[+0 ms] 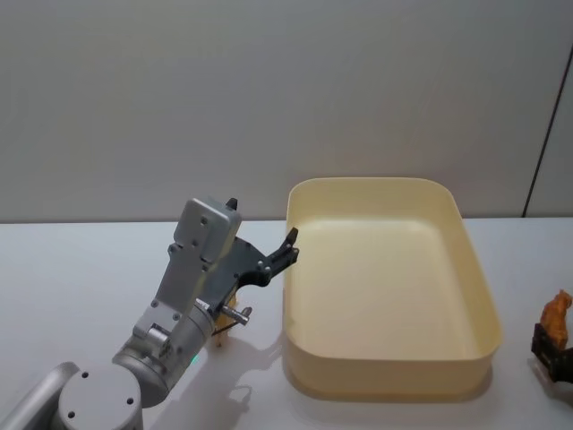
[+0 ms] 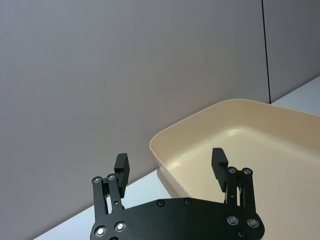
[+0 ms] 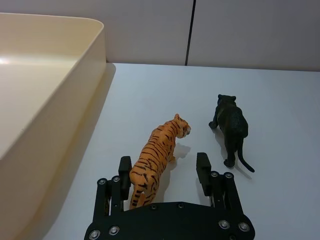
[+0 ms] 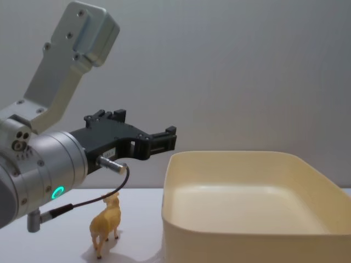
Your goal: Pick up the toy alternately with two hands and place it into the central storage box.
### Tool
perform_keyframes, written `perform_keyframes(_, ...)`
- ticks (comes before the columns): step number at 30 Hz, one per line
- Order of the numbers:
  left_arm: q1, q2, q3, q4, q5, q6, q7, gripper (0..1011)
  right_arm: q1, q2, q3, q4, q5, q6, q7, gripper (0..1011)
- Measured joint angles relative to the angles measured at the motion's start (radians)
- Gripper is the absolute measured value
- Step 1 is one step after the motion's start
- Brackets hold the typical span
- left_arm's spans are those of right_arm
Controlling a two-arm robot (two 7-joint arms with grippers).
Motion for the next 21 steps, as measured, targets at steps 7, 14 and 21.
perform_keyframes(7, 0.000, 0.000, 0.000, 0.000, 0.000, 0.000, 0.000, 1002, 0.002, -0.004, -0.001, 0.010, -0.010, -0.003, -0.005, 590)
perform_keyframes(14, 0.000, 0.000, 0.000, 0.000, 0.000, 0.000, 0.000, 1002, 0.004, -0.005, -0.002, 0.014, -0.014, -0.005, -0.007, 391)
perform_keyframes(21, 0.000, 0.000, 0.000, 0.000, 0.000, 0.000, 0.000, 1001, 0.004, -0.009, -0.002, 0.012, -0.016, -0.005, -0.006, 306)
